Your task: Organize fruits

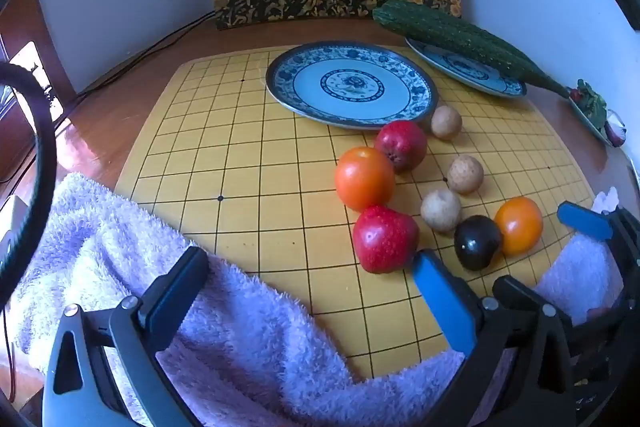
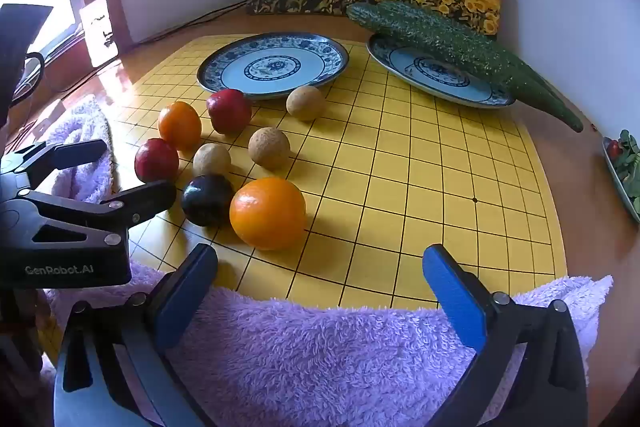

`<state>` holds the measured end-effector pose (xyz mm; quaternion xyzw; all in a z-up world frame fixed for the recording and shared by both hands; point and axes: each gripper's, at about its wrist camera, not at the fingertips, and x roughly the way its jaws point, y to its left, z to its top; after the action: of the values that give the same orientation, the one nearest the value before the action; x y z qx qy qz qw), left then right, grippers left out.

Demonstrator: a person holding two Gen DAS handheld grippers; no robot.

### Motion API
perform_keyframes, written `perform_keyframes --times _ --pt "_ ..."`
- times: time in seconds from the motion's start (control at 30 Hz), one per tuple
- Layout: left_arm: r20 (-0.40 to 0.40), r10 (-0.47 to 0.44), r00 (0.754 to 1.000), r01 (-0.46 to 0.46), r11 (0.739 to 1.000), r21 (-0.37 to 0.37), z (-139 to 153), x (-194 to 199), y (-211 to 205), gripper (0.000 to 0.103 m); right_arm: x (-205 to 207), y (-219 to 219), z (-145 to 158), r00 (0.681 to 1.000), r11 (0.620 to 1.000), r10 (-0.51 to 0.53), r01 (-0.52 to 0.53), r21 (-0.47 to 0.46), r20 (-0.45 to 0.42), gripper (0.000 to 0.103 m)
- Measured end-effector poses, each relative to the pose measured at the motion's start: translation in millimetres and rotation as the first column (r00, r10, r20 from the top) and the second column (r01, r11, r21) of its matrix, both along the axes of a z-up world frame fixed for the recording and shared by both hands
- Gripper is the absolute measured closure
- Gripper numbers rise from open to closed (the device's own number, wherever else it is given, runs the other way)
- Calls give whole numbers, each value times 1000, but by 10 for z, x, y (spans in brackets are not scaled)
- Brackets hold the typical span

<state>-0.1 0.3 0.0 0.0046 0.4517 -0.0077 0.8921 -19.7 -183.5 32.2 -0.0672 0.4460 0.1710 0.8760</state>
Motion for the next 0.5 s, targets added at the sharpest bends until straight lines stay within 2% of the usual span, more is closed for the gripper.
perform_keyframes --times 0.5 --pt "10 1 1000 -1 1000 18 2 -4 10 0 1 2 -4 1000 1000 0 0 -3 -4 0"
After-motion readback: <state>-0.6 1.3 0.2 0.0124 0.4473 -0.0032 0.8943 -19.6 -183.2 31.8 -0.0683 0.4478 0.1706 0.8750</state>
